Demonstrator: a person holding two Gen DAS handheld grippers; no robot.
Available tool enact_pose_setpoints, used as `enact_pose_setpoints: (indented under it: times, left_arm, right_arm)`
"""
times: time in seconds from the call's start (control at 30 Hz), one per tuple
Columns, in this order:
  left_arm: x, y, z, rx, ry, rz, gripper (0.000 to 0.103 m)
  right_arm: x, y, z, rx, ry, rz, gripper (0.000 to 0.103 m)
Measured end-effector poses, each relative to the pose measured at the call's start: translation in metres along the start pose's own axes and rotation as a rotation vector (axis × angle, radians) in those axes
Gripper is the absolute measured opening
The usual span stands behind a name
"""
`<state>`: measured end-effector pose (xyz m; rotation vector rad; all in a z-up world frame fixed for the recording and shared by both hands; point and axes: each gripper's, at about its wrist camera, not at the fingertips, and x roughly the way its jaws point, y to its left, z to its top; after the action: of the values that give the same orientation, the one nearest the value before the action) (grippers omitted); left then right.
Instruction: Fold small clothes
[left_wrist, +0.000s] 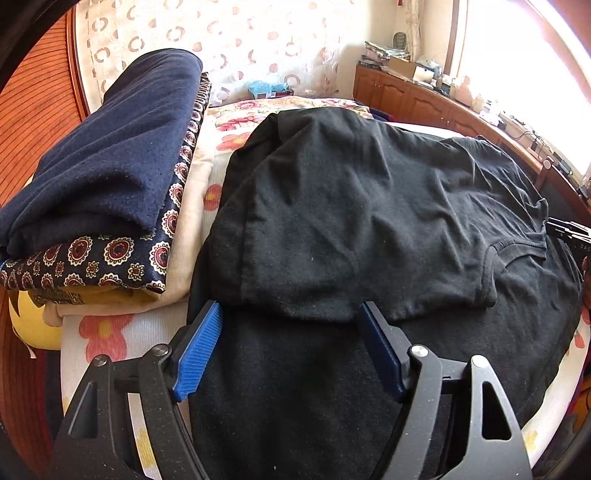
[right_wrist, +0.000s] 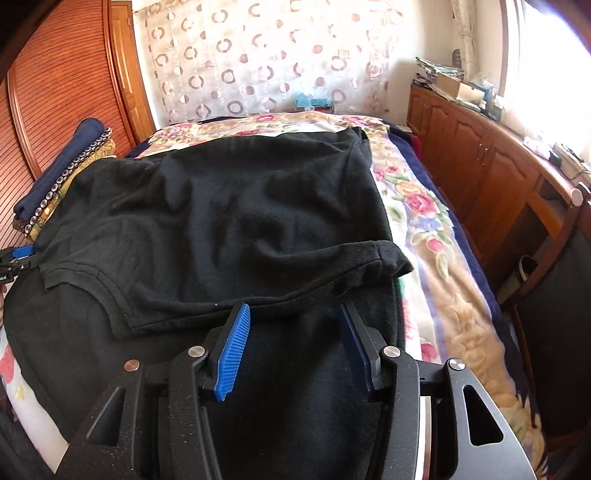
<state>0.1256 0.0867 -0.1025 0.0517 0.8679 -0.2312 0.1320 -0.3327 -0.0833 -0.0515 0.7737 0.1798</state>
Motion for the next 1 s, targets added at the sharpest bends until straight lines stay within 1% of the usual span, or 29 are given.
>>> enact_pose_setpoints:
  times: [0.13, 0.17, 0.23, 0.33, 0.4, 0.53, 0.6, 0.67, 0.77, 0.83, 0.87, 0.9, 0.93, 0.97, 1.0]
  left_arm:
    - [0.001, 0.000, 0.001, -0.004, 0.002, 0.004, 0.079]
    - [0.001, 0.000, 0.001, -0.002, 0.001, 0.006, 0.079]
    - [0.001, 0.000, 0.001, -0.003, 0.002, 0.005, 0.079]
    - [0.002, -0.001, 0.001, -0.002, 0.002, 0.006, 0.080]
    - [0.001, -0.001, 0.001, -0.004, 0.001, 0.004, 0.080]
    - [-0.001, 0.003, 0.001, -0.031, -0.013, -0.016, 0.079]
    - [-0.003, 0.007, 0.002, -0.055, -0.030, -0.037, 0.069]
    - [-0.001, 0.013, 0.005, -0.087, -0.035, -0.061, 0.064]
    - [0.002, 0.016, 0.010, -0.108, -0.032, -0.060, 0.057]
    - [0.003, 0.017, 0.013, -0.119, -0.029, -0.078, 0.052]
    - [0.004, 0.017, 0.015, -0.122, -0.027, -0.082, 0.047]
    - [0.005, 0.016, 0.016, -0.122, -0.026, -0.083, 0.037]
    - [0.006, 0.015, 0.017, -0.118, -0.024, -0.078, 0.033]
    - [0.006, 0.015, 0.017, -0.114, -0.024, -0.069, 0.025]
    - [0.006, 0.014, 0.017, -0.111, -0.028, -0.060, 0.014]
  right_arm:
    - [-0.005, -0.020, 0.006, 0.057, -0.018, -0.007, 0.051]
    - [-0.005, -0.026, 0.008, 0.072, -0.017, 0.000, 0.051]
    - [-0.005, -0.034, 0.010, 0.109, -0.008, 0.044, 0.051]
    - [0.003, -0.044, 0.019, 0.105, 0.002, 0.016, 0.051]
    - [0.010, -0.049, 0.020, 0.135, 0.017, 0.037, 0.051]
    - [0.021, -0.055, 0.027, 0.143, 0.005, 0.026, 0.051]
    - [0.024, -0.054, 0.026, 0.137, -0.006, 0.017, 0.051]
    - [0.023, -0.052, 0.022, 0.142, -0.012, 0.015, 0.051]
    - [0.025, -0.051, 0.021, 0.148, -0.015, 0.021, 0.051]
    - [0.021, -0.048, 0.017, 0.151, -0.017, 0.025, 0.051]
    - [0.018, -0.045, 0.015, 0.151, -0.017, 0.025, 0.051]
    - [0.016, -0.045, 0.014, 0.149, -0.017, 0.025, 0.051]
    - [0.016, -0.045, 0.014, 0.149, -0.017, 0.024, 0.051]
    - [0.017, -0.045, 0.014, 0.147, -0.016, 0.022, 0.051]
    - [0.015, -0.043, 0.014, 0.145, -0.015, 0.020, 0.051]
